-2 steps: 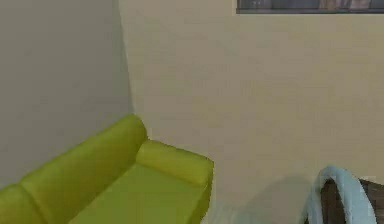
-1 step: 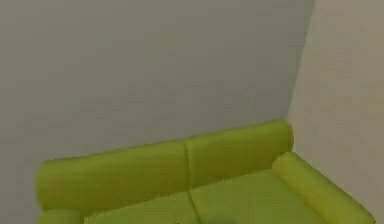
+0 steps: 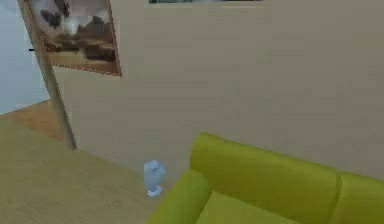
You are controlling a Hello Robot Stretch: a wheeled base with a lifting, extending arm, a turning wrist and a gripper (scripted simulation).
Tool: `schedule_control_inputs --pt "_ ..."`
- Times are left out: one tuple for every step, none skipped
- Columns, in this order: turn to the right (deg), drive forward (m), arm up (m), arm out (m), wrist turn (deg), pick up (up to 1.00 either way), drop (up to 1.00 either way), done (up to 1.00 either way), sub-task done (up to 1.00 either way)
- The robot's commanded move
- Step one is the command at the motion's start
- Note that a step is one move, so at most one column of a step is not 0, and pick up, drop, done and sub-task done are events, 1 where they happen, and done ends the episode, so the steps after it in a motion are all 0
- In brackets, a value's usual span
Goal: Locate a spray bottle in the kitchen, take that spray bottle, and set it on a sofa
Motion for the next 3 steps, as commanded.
schedule_control_inputs --pt "-45.0 0.00 0.00 0.00 0.0 0.00 0.00 0.00 0.00" --pt "-39.0 0.00 0.00 0.00 0.0 0.00 0.00 0.00 0.00" --pt "45.0 0.00 0.00 0.00 0.0 0.00 0.00 0.00 0.00"
